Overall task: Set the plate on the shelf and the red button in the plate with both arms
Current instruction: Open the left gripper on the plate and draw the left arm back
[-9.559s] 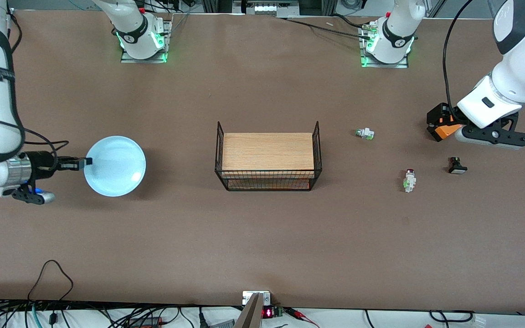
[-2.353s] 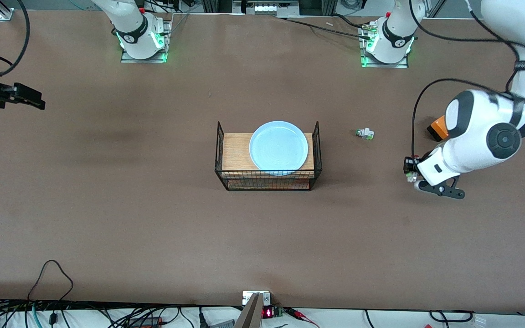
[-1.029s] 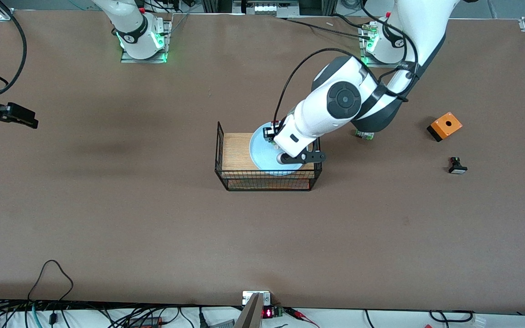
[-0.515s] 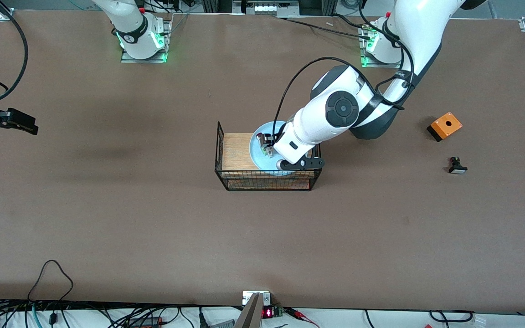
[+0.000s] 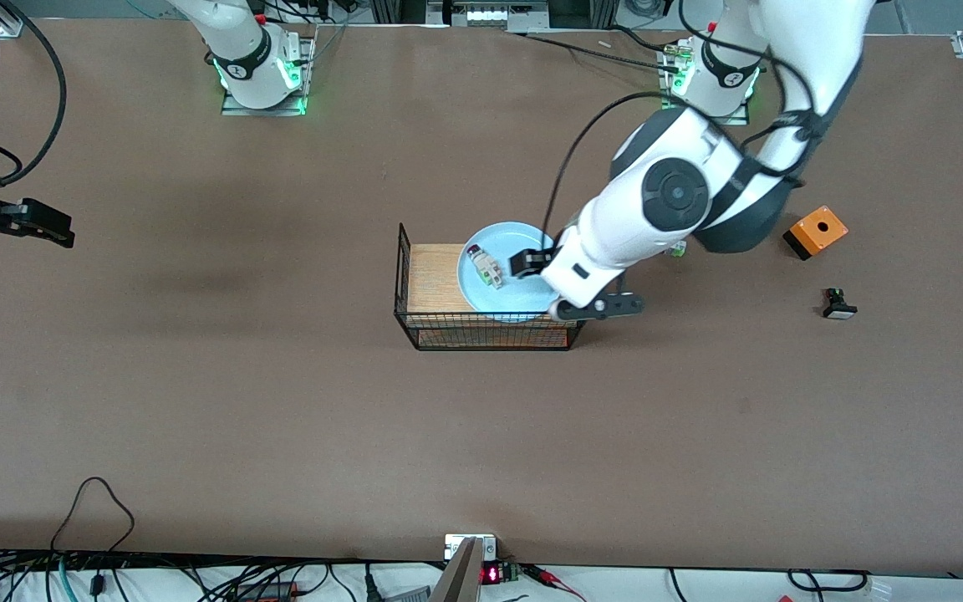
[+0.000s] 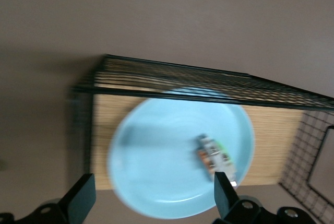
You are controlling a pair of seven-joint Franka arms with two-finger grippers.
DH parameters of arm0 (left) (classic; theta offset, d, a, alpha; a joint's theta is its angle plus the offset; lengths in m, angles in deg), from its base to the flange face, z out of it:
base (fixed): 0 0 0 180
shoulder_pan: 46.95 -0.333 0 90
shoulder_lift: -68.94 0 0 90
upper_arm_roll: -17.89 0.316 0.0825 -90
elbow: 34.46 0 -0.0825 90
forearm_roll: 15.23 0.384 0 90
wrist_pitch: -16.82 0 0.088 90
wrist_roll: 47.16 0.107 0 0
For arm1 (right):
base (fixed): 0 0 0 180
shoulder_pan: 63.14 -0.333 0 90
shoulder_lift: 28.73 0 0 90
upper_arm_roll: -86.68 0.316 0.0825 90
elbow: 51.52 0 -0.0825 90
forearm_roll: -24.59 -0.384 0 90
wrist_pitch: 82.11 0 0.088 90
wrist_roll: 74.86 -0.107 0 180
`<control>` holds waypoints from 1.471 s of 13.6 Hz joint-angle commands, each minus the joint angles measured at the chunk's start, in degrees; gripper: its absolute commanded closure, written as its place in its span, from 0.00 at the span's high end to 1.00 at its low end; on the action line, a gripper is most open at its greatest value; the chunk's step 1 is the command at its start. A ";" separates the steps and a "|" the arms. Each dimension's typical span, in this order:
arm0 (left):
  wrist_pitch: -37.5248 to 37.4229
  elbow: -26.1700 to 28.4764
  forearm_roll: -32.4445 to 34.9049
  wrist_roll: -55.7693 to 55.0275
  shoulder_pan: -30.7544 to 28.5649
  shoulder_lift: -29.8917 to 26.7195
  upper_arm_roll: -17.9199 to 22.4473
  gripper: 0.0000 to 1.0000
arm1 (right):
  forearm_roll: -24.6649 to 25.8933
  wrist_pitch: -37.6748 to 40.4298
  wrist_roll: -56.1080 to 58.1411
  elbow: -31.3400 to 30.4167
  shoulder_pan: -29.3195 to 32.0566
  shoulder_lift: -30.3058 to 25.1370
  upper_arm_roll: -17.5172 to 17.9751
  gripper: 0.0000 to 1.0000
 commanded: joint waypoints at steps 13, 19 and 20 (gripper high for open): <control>-2.69 22.38 0.04 42.18 2.48 -32.86 30.70 1.00 | -5.53 6.72 0.11 1.23 -0.20 -0.20 0.09 1.00; -3.11 22.49 0.30 42.01 3.64 -32.43 32.49 1.00 | -7.04 6.72 0.63 2.72 -0.37 0.07 0.18 1.00; -3.90 22.40 0.30 41.92 3.56 -32.43 32.49 1.00 | -7.04 6.64 0.63 2.81 -0.37 0.07 0.18 1.00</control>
